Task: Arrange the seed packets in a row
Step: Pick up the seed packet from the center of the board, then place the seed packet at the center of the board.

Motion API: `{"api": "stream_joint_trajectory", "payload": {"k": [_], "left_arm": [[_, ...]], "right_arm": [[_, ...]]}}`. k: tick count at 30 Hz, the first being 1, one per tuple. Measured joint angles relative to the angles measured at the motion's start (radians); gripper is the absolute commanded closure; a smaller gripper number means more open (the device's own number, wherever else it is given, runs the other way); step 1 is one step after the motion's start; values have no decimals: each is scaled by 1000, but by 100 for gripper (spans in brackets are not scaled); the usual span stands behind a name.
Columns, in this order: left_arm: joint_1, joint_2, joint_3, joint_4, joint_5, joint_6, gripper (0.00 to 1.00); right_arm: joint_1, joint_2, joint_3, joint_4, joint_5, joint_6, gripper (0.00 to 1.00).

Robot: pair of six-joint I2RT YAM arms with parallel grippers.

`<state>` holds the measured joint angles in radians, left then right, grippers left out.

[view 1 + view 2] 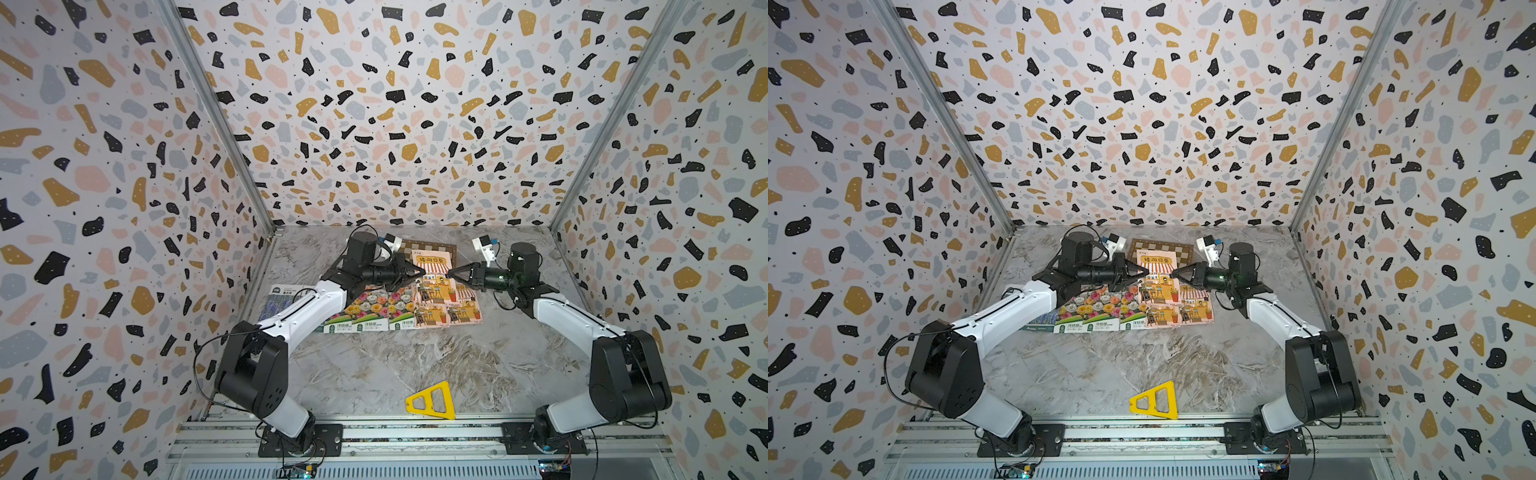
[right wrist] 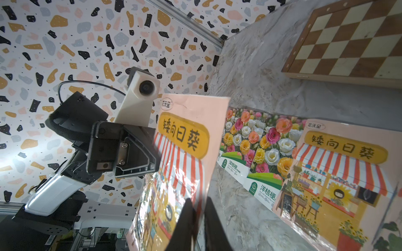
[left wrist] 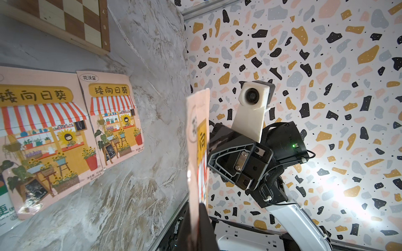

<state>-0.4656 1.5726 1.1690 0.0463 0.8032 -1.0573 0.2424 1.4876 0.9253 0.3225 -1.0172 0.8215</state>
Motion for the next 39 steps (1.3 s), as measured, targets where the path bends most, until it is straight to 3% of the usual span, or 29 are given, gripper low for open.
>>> {"api": "stream_joint_trajectory", "payload": {"k": [1,4,7,13,18,22,31,39], "left_arm": [[0,-2,0,-10,-4,7,95],[5,-14,2,-74,-27,53,61],[14,-37,5,-176,-82,116,37],[56,-143,10,-444,-351,321,12],[106,-252,9,-608,-606,472,2],[154,-337,10,-709,-740,541,1],[191,-477,15,-872,-947,682,1],[192,-474,-60,-866,-1003,726,1]], "right_arm": [[0,0,0,2,-3,-2,100],[0,0,17,-25,-2,-26,100],[-5,0,56,-84,9,-81,100],[-115,3,84,-204,40,-225,100],[-264,56,116,-349,58,-368,100],[-350,111,179,-488,101,-483,100],[-430,210,287,-695,155,-684,100],[-455,323,298,-762,174,-809,100]]}}
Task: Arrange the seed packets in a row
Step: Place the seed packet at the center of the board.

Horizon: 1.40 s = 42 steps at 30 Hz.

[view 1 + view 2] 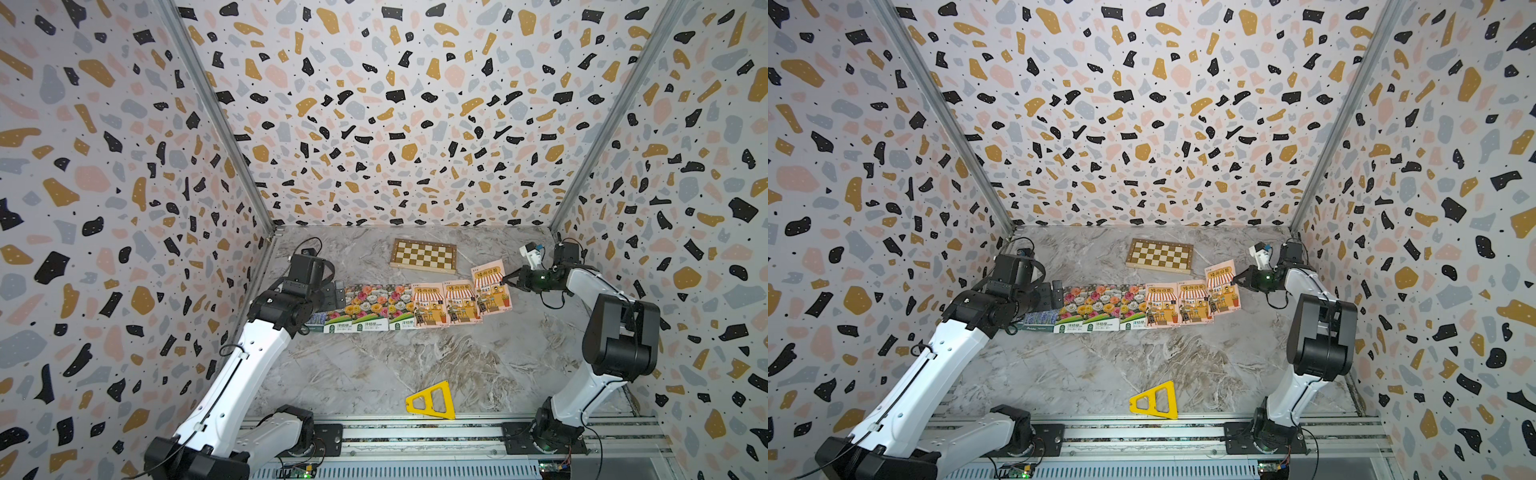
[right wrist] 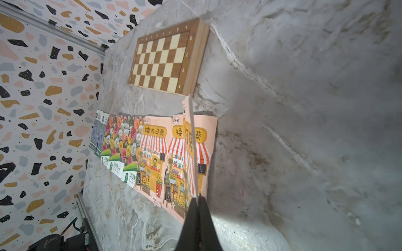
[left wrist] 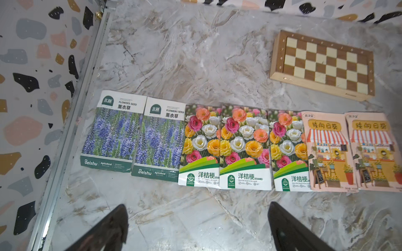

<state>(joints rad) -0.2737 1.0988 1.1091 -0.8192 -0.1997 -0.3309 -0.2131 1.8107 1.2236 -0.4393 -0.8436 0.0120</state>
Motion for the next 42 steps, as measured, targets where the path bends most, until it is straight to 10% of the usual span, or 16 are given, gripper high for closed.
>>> {"api": "stream_joint_trajectory", "payload": {"k": [23,42], "left_arm": [[0,18,-43,43,-3,25,1],[0,18,-59,58,0,32,1]], "right_arm": [[-80,150,61,-79,-14,-64,99],[-30,151,62,-98,140,-43,22]]}}
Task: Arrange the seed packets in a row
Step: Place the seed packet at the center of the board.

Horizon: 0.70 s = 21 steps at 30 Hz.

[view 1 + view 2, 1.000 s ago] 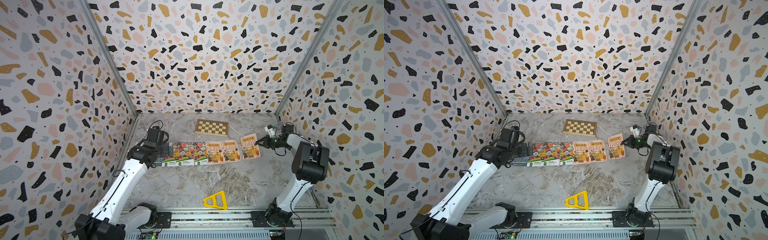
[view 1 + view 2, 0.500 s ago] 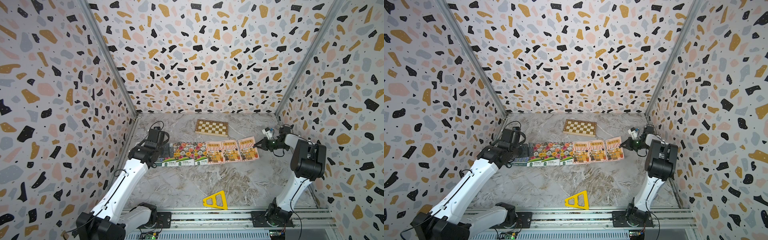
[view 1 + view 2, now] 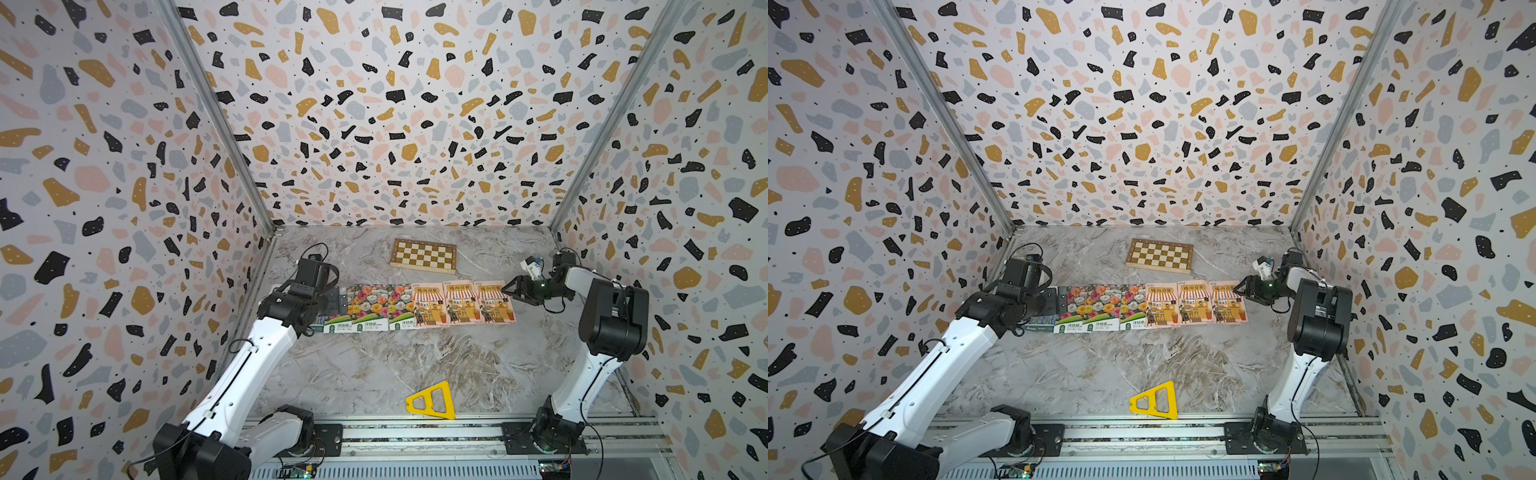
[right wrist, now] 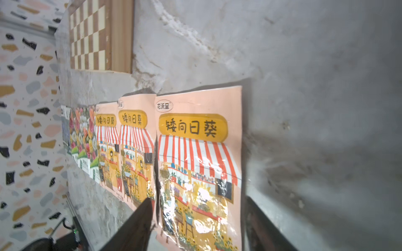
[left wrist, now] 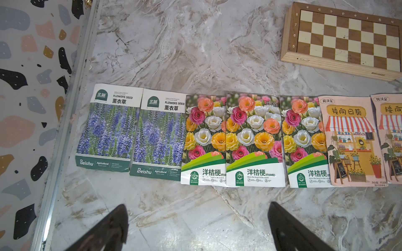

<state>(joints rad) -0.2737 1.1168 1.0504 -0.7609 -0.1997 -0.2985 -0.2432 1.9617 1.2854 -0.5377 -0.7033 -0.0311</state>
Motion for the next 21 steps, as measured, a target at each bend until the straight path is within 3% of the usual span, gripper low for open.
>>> {"api": "stream_joint_trajectory", "payload": {"k": [4,12,17,21], "left_arm": [[0,6,3,-1,-1,5,1],[24,37,46,43,-23,2,1],[74,35,30,205,-88,-48,1],[100,59,-48,401,-201,-58,1]], "right_arm": [[24,-37,-16,35,108,62,16],[81,-321,-91,234,361,202,7],[105,-451,-187,390,528,241,0],[157,-507,-297,504,676,260,0]]}}
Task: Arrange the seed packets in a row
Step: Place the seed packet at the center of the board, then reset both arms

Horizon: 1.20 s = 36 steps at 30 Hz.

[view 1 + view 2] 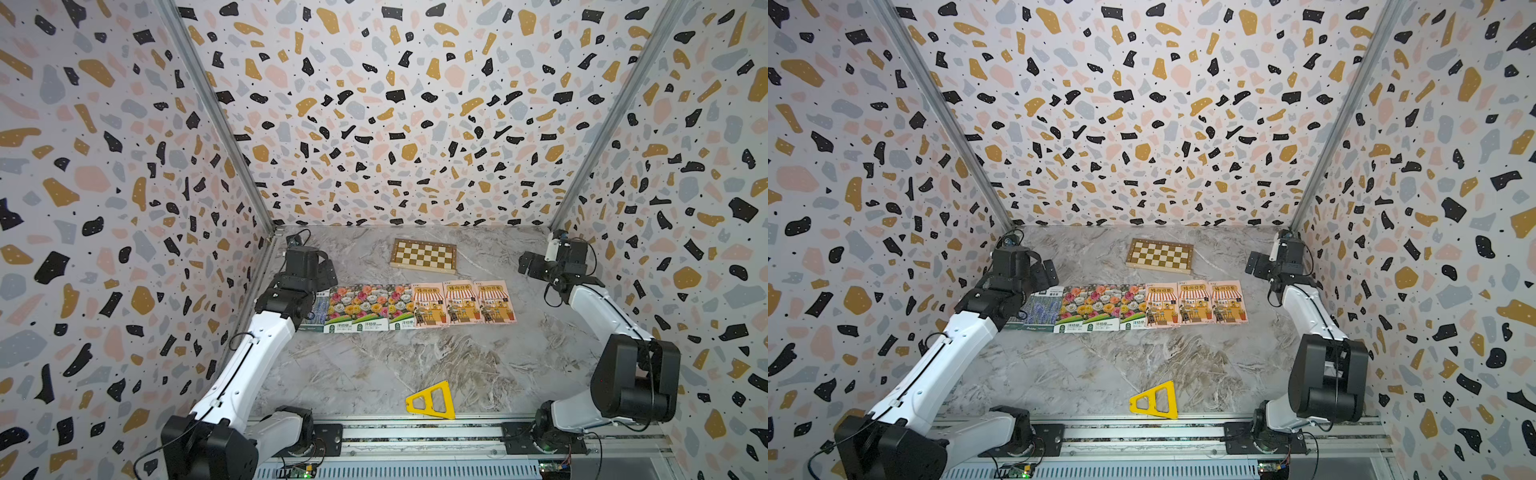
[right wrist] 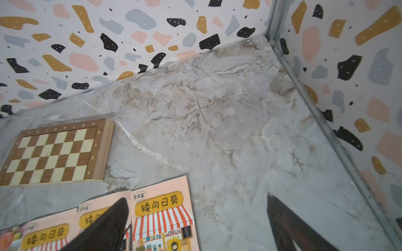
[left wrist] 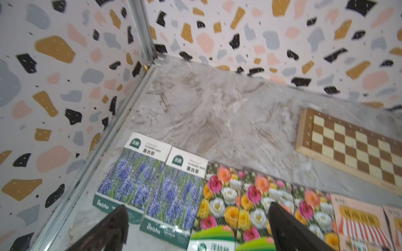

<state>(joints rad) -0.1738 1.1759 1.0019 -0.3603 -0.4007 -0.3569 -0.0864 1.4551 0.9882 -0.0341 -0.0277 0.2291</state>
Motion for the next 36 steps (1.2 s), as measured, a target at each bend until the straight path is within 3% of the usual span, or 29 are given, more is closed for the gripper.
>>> {"api": "stream_joint_trajectory", "payload": {"k": [11,19,26,32,36], "left_arm": [[91,26,-410,475,-141,145,1],[91,63,-569,634,-136,163,1],[97,60,-676,876,-23,228,1],[109,198,-639,974,129,288,1],[113,216,-642,1007,203,316,1]], "right_arm": [[103,-48,-301,343,238,11,0],[185,-26,-452,570,306,-79,0],[187,-26,-574,783,254,-167,0],[190,-21,-659,928,196,-211,0],[188,-14,-719,1046,171,-219,0]]}}
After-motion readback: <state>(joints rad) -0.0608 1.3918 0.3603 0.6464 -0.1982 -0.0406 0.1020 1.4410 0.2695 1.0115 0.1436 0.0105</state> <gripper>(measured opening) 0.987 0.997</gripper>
